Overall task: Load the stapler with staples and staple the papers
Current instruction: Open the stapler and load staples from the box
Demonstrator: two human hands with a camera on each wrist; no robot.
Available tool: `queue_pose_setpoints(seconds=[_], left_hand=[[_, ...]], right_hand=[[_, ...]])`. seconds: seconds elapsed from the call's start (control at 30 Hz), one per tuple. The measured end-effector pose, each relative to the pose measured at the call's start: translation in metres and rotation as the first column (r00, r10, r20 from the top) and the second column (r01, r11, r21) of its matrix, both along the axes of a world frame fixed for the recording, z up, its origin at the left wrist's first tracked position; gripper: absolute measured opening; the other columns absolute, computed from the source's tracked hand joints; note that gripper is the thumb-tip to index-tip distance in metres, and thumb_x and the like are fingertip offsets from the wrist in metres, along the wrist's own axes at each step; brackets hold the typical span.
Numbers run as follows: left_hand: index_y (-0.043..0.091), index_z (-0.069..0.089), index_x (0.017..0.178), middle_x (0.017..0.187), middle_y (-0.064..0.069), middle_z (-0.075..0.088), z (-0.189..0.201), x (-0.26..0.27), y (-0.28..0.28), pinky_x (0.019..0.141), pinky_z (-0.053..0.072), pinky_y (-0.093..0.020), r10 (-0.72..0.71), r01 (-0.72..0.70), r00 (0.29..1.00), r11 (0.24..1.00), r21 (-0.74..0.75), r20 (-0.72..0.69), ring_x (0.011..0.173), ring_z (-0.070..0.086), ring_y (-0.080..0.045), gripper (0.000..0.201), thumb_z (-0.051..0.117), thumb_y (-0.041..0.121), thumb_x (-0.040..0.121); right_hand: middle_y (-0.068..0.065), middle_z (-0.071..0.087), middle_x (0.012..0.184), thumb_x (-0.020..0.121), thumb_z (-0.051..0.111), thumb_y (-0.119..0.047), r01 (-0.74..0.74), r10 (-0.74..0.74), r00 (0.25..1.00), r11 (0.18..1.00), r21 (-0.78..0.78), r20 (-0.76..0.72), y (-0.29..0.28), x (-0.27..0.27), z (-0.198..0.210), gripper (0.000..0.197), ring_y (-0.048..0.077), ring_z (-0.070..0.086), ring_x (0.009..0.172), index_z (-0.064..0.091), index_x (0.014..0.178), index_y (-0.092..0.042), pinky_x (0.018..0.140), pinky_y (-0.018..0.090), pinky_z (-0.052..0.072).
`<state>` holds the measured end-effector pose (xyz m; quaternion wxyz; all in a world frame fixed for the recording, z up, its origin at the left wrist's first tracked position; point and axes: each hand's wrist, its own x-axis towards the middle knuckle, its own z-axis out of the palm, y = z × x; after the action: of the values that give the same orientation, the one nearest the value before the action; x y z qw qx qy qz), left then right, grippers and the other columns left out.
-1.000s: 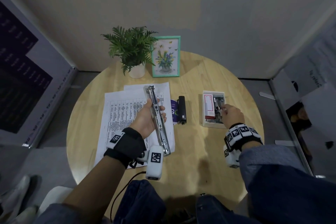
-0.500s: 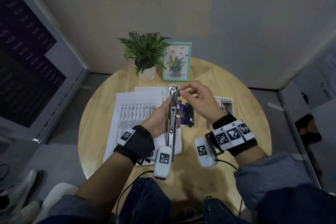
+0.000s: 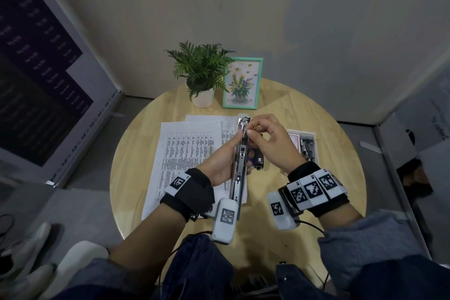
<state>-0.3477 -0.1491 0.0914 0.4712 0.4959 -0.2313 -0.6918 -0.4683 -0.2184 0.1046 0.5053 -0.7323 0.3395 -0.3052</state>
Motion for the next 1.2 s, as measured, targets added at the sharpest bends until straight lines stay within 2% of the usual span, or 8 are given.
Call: queue_pose_setpoints(seconds=[0.13, 0.27, 0.5, 0.67, 0.8, 0.93, 1.07, 1.2], left_hand=[[0.015, 0.054, 0.092, 0.065, 0.002, 0.051, 0.000, -0.001, 0.002, 0.053, 0.046, -0.022, -0.006, 0.006, 1.000, 1.000, -0.008, -0.013, 0.051, 0.049, -0.010, 0.046, 0.029, 0.054, 0.096], [0.016, 0.053, 0.104, 0.064, 0.002, 0.051, 0.003, -0.003, 0.003, 0.056, 0.044, -0.025, -0.006, 0.005, 1.000, 1.000, -0.018, -0.017, 0.052, 0.048, -0.011, 0.044, 0.027, 0.051, 0.097], [0.016, 0.057, 0.092, 0.067, -0.001, 0.053, 0.001, -0.007, 0.007, 0.058, 0.048, -0.026, -0.012, 0.015, 0.997, 0.999, 0.039, -0.081, 0.053, 0.051, -0.012, 0.044, 0.026, 0.047, 0.099], [0.008, 0.055, 0.090, 0.059, -0.004, 0.062, -0.005, 0.001, 0.009, 0.065, 0.050, -0.031, 0.266, -0.242, 0.928, 0.963, 0.121, -0.261, 0.050, 0.060, -0.016, 0.045, 0.024, 0.038, 0.102], [0.001, 0.049, 0.104, 0.099, -0.015, 0.059, -0.023, 0.019, 0.013, 0.076, 0.051, -0.039, 0.553, -0.522, 0.776, 0.833, 0.185, -0.302, 0.090, 0.063, -0.023, 0.043, 0.025, 0.036, 0.102], [0.016, 0.035, 0.127, 0.104, -0.007, 0.054, -0.042, 0.032, 0.025, 0.087, 0.047, -0.045, 0.619, -0.620, 0.758, 0.782, 0.071, -0.205, 0.096, 0.059, -0.022, 0.031, 0.022, 0.031, 0.103], [0.019, 0.051, 0.108, 0.100, -0.001, 0.058, -0.049, 0.030, 0.043, 0.067, 0.050, -0.028, 0.398, -0.382, 0.874, 0.917, -0.112, 0.279, 0.086, 0.057, -0.016, 0.024, 0.028, 0.027, 0.102], [0.011, 0.042, 0.126, 0.118, -0.006, 0.057, -0.045, 0.028, 0.042, 0.088, 0.053, -0.041, 0.289, -0.269, 0.887, 0.957, -0.105, 0.361, 0.103, 0.059, -0.022, 0.029, 0.038, 0.025, 0.100]], right_hand=[[0.002, 0.047, 0.104, 0.088, 0.060, -0.004, 0.050, -0.053, 0.998, 0.995, -0.091, -0.035, 0.003, 0.003, -0.002, 0.009, 0.004, 0.052, 0.084, 0.064, 0.088, -0.012, 0.080, 0.003, 0.042], [0.001, 0.050, 0.103, 0.083, 0.066, -0.003, 0.182, -0.180, 0.983, 0.977, -0.112, 0.028, 0.006, 0.008, -0.004, 0.011, 0.004, 0.056, 0.077, 0.065, 0.092, -0.010, 0.069, 0.003, 0.045], [0.002, 0.057, 0.089, 0.081, 0.067, -0.012, 0.386, -0.385, 0.923, 0.918, -0.086, 0.031, -0.002, 0.014, -0.004, 0.016, 0.013, 0.050, 0.063, 0.053, 0.085, -0.019, 0.056, 0.012, 0.042], [0.004, 0.059, 0.080, 0.091, 0.058, -0.028, 0.250, -0.241, 0.966, 0.963, 0.096, -0.093, 0.016, 0.007, -0.016, 0.012, 0.020, 0.060, 0.066, 0.050, 0.092, -0.019, 0.059, 0.031, 0.050], [0.003, 0.060, 0.092, 0.089, 0.060, -0.039, -0.072, 0.207, 0.904, 0.936, 0.343, -0.374, 0.046, -0.008, -0.030, 0.041, 0.015, 0.059, 0.067, 0.043, 0.115, -0.013, 0.058, 0.027, 0.051], [0.002, 0.056, 0.081, 0.089, 0.062, -0.026, -0.108, 0.236, 0.906, 0.932, 0.345, -0.352, 0.065, -0.011, -0.043, 0.030, 0.014, 0.049, 0.049, 0.046, 0.103, -0.005, 0.048, 0.028, 0.045], [0.003, 0.051, 0.069, 0.087, 0.065, -0.023, -0.046, 0.147, 0.927, 0.958, 0.283, -0.346, 0.057, -0.006, -0.038, 0.028, 0.010, 0.042, 0.046, 0.062, 0.096, 0.004, 0.045, 0.022, 0.039], [0.003, 0.051, 0.064, 0.089, 0.064, -0.021, 0.133, -0.101, 0.991, 0.861, 0.491, -0.091, 0.042, 0.002, -0.024, 0.021, 0.010, 0.047, 0.046, 0.066, 0.081, -0.001, 0.053, 0.027, 0.048]])
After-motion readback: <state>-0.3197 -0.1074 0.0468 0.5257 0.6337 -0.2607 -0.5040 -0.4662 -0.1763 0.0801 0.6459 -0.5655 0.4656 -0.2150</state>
